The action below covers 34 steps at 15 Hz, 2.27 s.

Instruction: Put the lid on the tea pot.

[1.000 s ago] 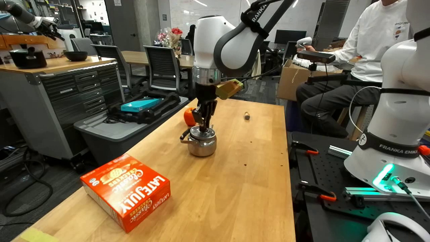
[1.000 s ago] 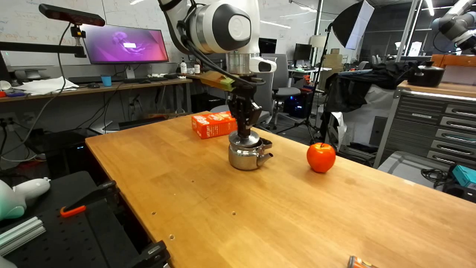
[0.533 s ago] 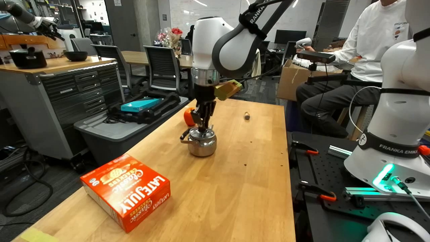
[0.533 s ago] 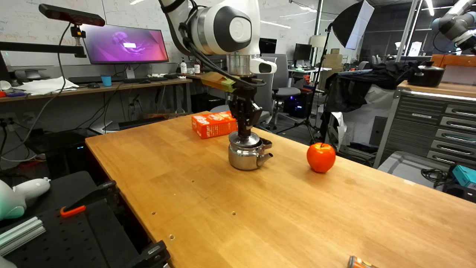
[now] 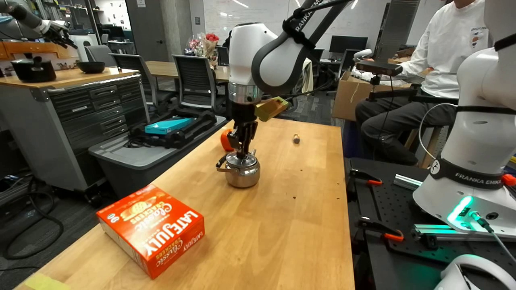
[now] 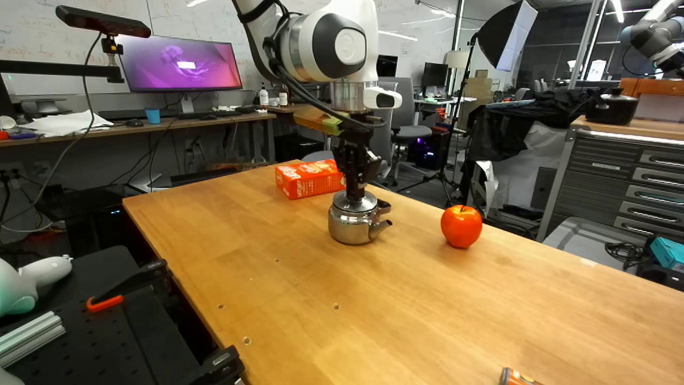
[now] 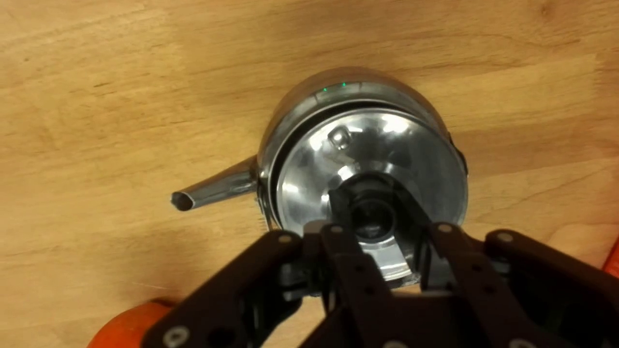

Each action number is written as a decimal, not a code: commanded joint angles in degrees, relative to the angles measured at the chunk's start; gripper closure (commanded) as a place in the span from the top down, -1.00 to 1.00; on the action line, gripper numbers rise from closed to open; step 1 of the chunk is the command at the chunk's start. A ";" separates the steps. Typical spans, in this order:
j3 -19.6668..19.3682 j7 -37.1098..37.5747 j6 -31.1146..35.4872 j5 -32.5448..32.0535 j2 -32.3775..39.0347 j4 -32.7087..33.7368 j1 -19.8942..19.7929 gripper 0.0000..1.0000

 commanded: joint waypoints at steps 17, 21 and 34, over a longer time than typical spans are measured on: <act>-0.95 0.69 -1.49 -3.97 -7.69 -5.09 2.03 1.00; -0.04 -0.12 -1.70 -5.90 -14.81 -10.29 1.40 1.00; 2.25 -0.35 -0.29 -1.50 -30.10 -24.84 -0.95 1.00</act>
